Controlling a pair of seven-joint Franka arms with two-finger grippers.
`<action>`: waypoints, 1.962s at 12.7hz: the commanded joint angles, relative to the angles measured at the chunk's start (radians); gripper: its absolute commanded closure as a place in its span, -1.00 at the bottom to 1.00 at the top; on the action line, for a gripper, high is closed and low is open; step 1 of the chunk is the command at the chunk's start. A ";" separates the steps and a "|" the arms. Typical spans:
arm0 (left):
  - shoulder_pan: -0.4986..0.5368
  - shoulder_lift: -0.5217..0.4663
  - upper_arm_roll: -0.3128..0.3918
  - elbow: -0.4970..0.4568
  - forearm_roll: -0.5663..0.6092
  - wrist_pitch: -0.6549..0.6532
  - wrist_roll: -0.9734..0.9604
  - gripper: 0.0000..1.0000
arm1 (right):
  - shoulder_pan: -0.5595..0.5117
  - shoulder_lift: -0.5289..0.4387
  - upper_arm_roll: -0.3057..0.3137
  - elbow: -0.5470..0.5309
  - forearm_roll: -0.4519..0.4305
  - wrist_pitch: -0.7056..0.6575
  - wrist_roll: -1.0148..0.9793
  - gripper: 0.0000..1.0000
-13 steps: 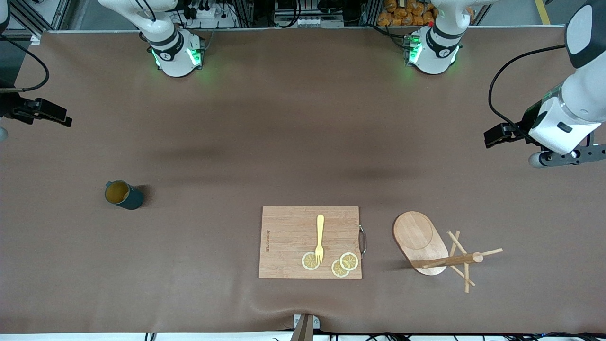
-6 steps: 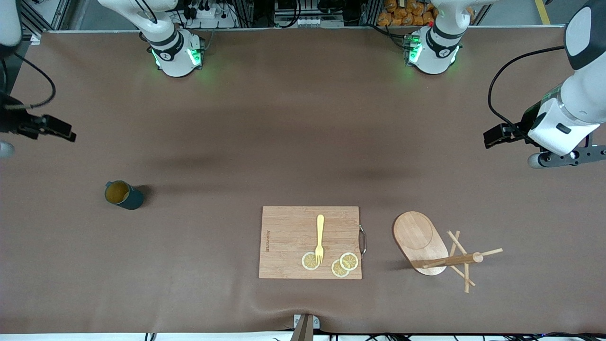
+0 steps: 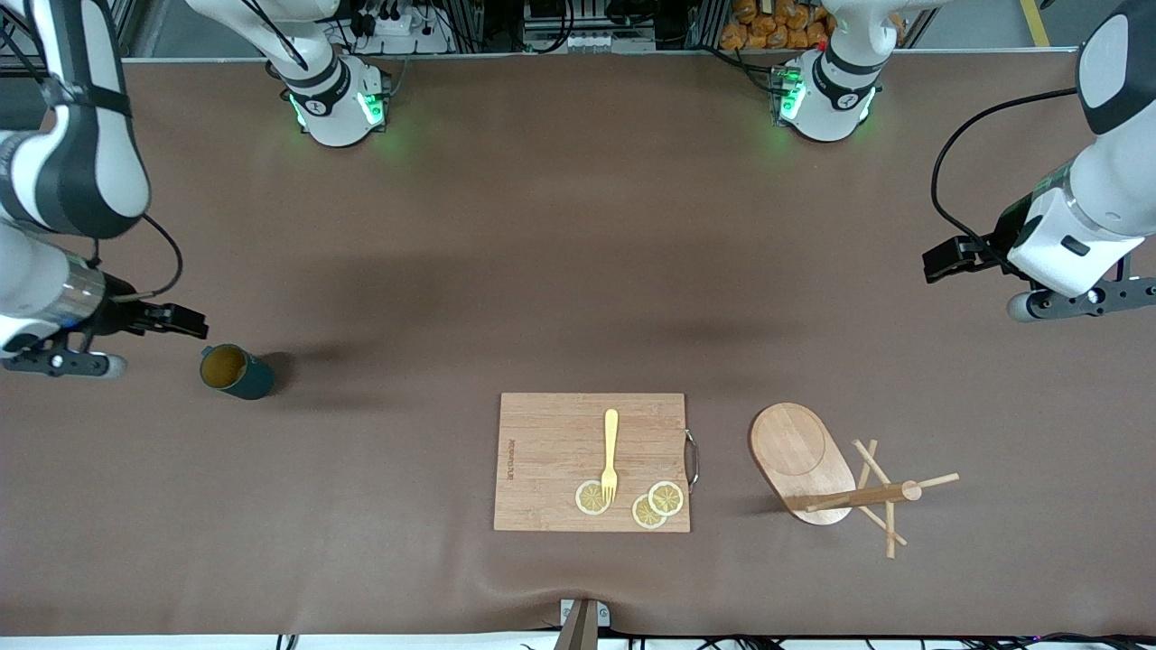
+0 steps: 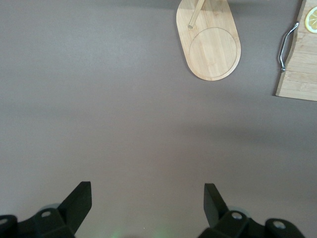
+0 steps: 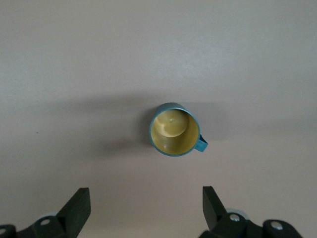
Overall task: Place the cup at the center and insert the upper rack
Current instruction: 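Lower the right gripper over the teal mug and grasp its rim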
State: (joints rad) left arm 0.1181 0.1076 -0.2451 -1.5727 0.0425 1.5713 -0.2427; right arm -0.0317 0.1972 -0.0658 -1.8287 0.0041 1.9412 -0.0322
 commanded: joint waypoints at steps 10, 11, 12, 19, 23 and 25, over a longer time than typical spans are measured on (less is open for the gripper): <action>0.000 0.035 -0.006 0.002 0.005 0.024 -0.010 -1.00 | 0.004 0.182 -0.005 -0.112 0.010 0.266 -0.011 -1.00; 0.000 0.035 -0.006 0.000 0.005 0.024 -0.010 -1.00 | 0.004 0.192 -0.005 -0.112 0.010 0.286 -0.011 -1.00; 0.000 0.034 -0.006 0.000 0.005 0.024 -0.010 -1.00 | 0.006 0.200 -0.005 -0.113 0.010 0.310 -0.011 -1.00; 0.000 0.041 -0.006 -0.003 0.005 0.035 -0.010 -1.00 | 0.012 0.234 -0.003 -0.112 0.010 0.351 -0.011 -0.98; 0.006 0.037 -0.006 -0.003 0.004 0.036 -0.010 -1.00 | 0.012 0.246 -0.003 -0.112 0.010 0.352 -0.012 -0.51; 0.005 0.037 -0.006 -0.009 0.004 0.038 -0.010 -1.00 | 0.010 0.252 -0.003 -0.112 0.010 0.352 -0.012 -0.09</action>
State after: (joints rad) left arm 0.1182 0.1505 -0.2455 -1.5743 0.0425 1.6013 -0.2434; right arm -0.0227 0.4449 -0.0673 -1.9366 0.0041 2.2818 -0.0324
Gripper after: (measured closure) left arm 0.000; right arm 0.335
